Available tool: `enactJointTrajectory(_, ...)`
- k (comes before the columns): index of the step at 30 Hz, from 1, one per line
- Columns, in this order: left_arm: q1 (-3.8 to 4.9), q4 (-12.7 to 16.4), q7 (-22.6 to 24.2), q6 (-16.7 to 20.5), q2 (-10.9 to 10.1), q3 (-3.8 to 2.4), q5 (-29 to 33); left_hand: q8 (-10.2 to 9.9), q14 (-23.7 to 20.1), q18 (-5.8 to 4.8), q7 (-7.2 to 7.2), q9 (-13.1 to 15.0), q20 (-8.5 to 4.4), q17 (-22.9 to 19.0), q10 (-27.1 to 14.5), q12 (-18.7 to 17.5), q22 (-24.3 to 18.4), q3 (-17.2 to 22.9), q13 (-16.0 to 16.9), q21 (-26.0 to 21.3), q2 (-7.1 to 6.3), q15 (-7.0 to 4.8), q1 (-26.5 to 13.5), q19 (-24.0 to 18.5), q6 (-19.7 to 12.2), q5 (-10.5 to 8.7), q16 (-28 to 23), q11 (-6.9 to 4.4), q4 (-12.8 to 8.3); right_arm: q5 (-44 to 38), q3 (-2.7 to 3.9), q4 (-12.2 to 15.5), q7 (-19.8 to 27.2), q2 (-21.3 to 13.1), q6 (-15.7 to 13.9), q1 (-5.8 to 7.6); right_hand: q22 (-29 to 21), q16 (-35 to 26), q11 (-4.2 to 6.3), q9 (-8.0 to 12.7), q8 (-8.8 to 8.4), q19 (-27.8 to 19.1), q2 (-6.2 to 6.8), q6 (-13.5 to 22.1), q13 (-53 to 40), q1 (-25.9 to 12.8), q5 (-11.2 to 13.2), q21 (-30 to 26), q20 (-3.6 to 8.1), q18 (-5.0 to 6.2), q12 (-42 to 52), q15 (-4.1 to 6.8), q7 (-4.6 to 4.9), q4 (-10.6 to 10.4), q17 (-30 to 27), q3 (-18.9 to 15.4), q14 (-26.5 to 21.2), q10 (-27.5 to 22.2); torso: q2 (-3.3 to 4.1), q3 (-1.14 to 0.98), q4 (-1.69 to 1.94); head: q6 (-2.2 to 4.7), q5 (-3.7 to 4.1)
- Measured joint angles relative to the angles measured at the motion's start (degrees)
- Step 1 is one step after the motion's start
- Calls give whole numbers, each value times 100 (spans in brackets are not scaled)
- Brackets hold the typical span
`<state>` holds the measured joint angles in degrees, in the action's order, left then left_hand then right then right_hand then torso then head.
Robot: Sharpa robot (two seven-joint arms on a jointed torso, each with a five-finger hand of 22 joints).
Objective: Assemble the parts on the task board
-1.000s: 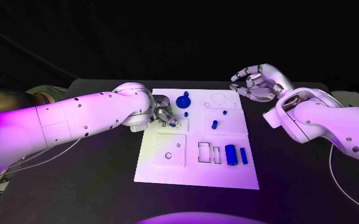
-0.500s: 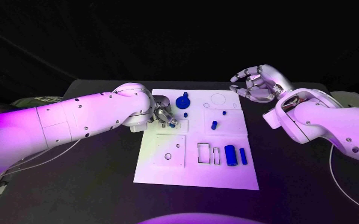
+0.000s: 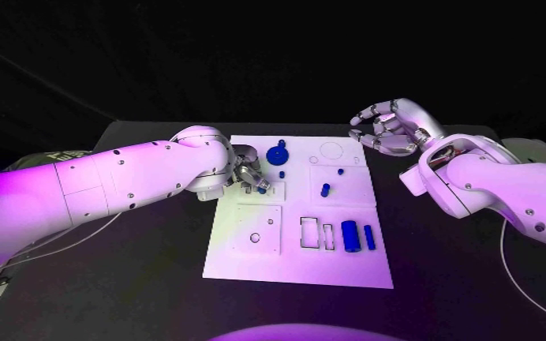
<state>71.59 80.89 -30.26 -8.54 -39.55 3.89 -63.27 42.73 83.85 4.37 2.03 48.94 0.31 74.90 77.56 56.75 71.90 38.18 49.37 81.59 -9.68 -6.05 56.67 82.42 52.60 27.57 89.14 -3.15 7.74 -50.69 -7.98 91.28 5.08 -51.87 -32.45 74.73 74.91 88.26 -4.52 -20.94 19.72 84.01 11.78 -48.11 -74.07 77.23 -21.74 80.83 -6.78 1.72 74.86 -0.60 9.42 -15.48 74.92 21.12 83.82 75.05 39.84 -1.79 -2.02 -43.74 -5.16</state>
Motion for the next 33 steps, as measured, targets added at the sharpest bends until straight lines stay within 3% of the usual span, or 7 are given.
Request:
enactJointTrajectory(13, -2, -4, 0, -46, 0, 2, -16, 17, 20, 0, -143, 26, 0, 0, -15, 0, 15, -55, -63, 0, -52, -20, -53, 0, 183, -11, 28, -15, -55, 0, 0, 3, -4, -8, 3, -1, -1, 0, 0, 6, 0, 0, 24, 0, 0, -24, 0, 0, 0, 0, 0, 0, 0, 0, 3, 0, 0, 0, -2, 0, -3, -6, -3)
enactJointTrajectory(33, -10, -1, -1, -51, -15, 6, -35, -4, 20, -1, -218, 65, -21, 1, -36, 0, 41, -633, -105, 0, -97, -20, -142, 21, 253, -42, 50, -35, 381, 0, 0, 5, -5, -11, 3, -2, 3, 0, 0, 6, 0, 0, 49, 0, -1, -49, 0, 0, 0, 0, 0, 0, 0, -15, 1, 15, 0, 0, -3, -3, -7, 14, 7)
